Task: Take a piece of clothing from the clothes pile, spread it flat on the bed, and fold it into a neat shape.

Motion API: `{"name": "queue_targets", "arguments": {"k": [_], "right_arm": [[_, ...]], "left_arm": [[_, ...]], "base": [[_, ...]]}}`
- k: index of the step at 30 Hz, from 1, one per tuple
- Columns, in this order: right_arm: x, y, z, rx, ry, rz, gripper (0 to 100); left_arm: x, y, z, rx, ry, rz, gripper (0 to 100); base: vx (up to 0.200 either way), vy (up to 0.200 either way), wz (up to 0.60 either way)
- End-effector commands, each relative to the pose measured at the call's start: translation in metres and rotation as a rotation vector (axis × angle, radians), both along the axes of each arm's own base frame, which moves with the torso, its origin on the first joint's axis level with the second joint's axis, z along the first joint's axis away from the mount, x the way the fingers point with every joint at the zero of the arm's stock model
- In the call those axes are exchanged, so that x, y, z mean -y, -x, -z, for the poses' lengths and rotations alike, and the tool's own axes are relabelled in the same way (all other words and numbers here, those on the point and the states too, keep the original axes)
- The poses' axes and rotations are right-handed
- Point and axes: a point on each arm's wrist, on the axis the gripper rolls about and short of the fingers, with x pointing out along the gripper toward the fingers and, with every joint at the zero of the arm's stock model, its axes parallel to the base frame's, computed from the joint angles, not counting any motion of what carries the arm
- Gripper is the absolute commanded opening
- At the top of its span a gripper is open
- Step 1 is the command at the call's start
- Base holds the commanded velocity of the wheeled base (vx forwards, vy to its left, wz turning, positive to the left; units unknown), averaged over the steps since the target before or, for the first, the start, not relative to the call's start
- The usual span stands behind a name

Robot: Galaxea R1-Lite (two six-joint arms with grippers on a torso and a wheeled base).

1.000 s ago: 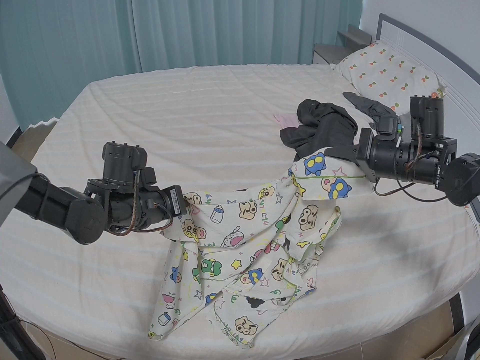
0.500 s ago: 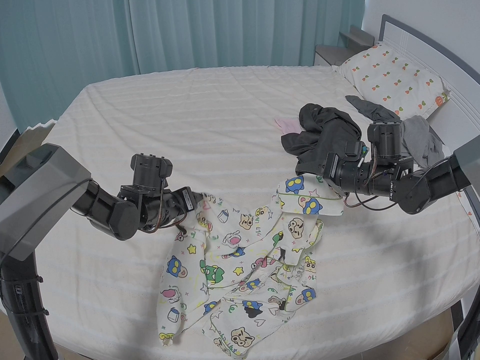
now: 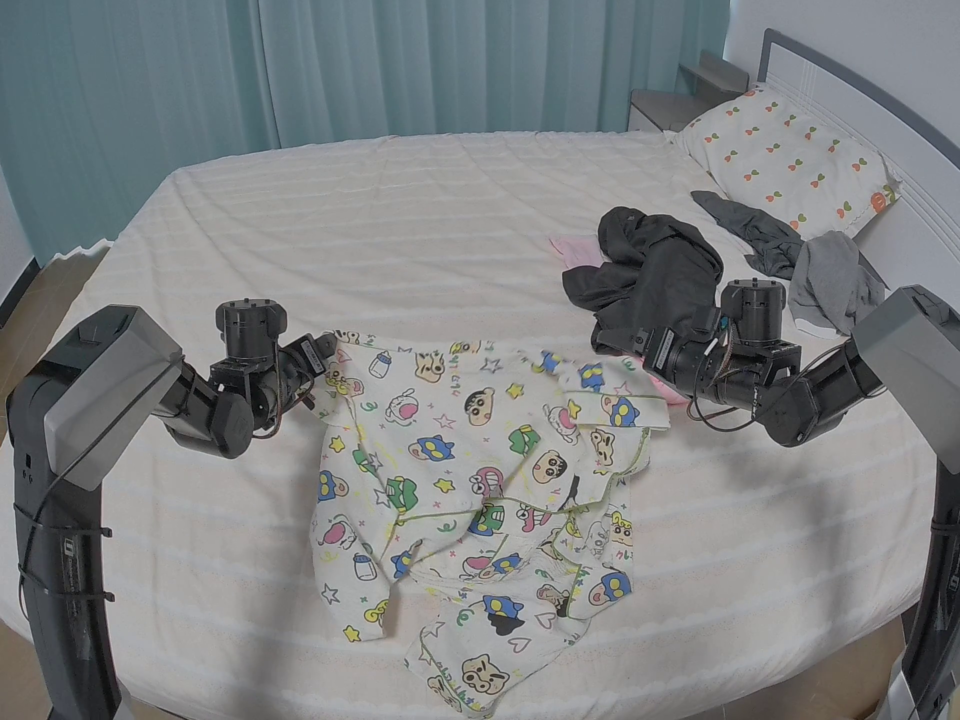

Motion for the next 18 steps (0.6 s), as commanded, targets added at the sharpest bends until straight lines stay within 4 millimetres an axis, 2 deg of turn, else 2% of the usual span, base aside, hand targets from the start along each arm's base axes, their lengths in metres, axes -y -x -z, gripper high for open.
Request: {"name": "queue_targets", "arguments": {"k": [1,3,5,9,13,15,18], "right_arm": [[0.014,-0.005,0.007,-0.04,0.008,0.032,100],[0.017,-0.005,0.005,-0.039,0.006,0.035,100],[0.016,-0.005,0.006,-0.042,0.007,0.035,100],[0.017,-0.001,0.006,-0.049,0.01,0.039,100],[0.027,0.005,0.009,-0.086,0.017,0.053,100],[0.037,0.01,0.013,-0.118,0.023,0.072,100],[0.043,0.018,0.017,-0.149,0.025,0.075,100]], "left_arm": [[-0.023,-0.013,0.011,-0.046,-0.006,-0.012,100],[-0.028,-0.014,0.005,-0.096,0.013,0.023,100],[-0.033,-0.016,-0.01,-0.109,0.04,0.038,100],[-0.037,-0.033,-0.047,-0.004,0.172,-0.009,100],[-0.05,-0.04,-0.071,0.085,0.17,-0.058,100],[-0.057,-0.044,-0.09,0.151,0.17,-0.074,100],[-0.061,-0.046,-0.091,0.124,0.151,-0.055,100]], "base": [[0.0,0.0,0.0],[0.0,0.0,0.0],[0.0,0.0,0.0],[0.0,0.0,0.0],[0.0,0.0,0.0],[0.0,0.0,0.0],[0.0,0.0,0.0]]}}
